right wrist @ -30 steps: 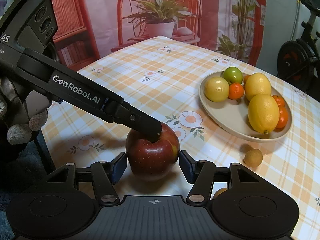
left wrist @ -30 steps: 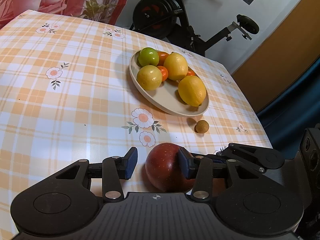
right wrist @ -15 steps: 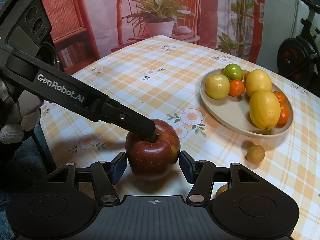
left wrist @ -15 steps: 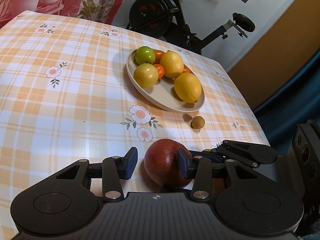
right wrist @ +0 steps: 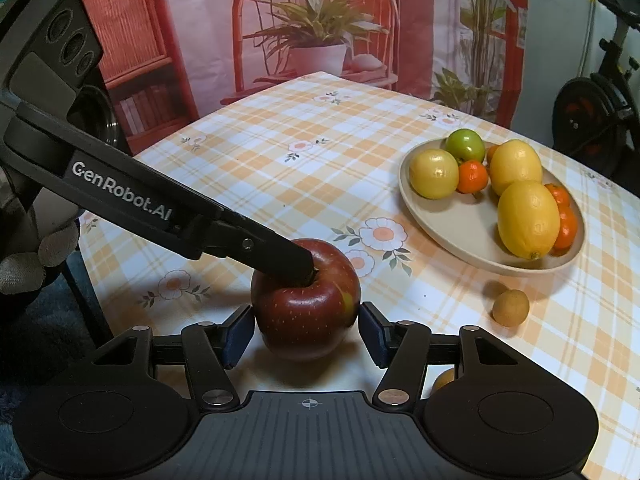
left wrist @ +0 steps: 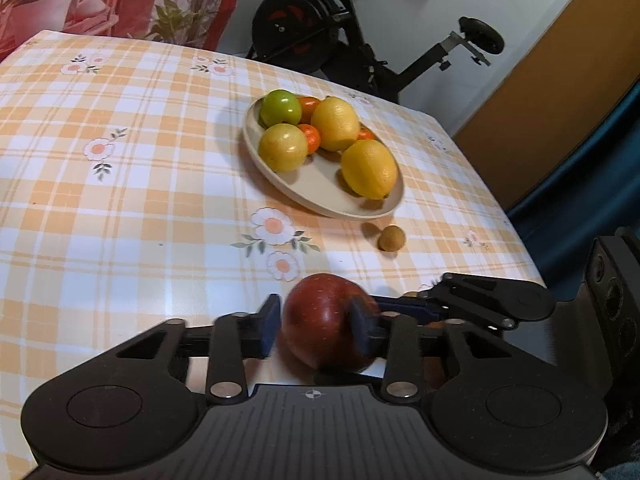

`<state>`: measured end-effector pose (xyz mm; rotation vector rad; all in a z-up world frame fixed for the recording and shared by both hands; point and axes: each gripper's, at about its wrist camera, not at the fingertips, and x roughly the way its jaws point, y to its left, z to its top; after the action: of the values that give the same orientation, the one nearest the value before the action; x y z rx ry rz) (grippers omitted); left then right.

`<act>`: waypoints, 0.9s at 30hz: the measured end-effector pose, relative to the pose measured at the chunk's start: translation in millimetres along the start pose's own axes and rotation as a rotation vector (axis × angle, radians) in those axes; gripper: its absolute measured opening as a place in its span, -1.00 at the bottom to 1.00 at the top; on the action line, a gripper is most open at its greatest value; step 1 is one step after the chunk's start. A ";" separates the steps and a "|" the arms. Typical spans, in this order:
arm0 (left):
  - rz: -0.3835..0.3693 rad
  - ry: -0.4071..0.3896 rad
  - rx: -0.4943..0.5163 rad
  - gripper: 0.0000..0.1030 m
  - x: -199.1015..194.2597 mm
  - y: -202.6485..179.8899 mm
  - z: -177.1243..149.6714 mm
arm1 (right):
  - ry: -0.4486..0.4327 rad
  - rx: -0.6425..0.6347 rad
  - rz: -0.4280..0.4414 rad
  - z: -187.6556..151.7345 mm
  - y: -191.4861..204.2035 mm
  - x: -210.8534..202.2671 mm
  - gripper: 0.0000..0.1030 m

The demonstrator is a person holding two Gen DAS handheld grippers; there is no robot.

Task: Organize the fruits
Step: 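Carry the red apple with both grippers onto the plate edge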

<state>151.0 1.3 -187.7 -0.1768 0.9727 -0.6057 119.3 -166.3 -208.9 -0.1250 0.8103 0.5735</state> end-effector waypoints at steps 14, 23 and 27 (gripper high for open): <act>-0.014 -0.065 0.042 -0.31 3.4 -17.5 34.9 | -0.085 -0.011 -0.066 20.5 -23.5 -16.1 0.03; -0.031 -0.075 0.042 -0.33 31.9 -28.1 77.7 | -0.118 -0.002 -0.143 46.0 -64.7 -13.3 0.03; -0.024 -0.042 0.011 -0.34 51.0 -23.3 85.3 | -0.098 0.013 -0.159 47.2 -80.4 2.6 0.03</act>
<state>232.4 -56.6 -166.9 -0.1913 0.9276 -0.6270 194.0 -217.8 -186.9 -0.1469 0.7020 0.4206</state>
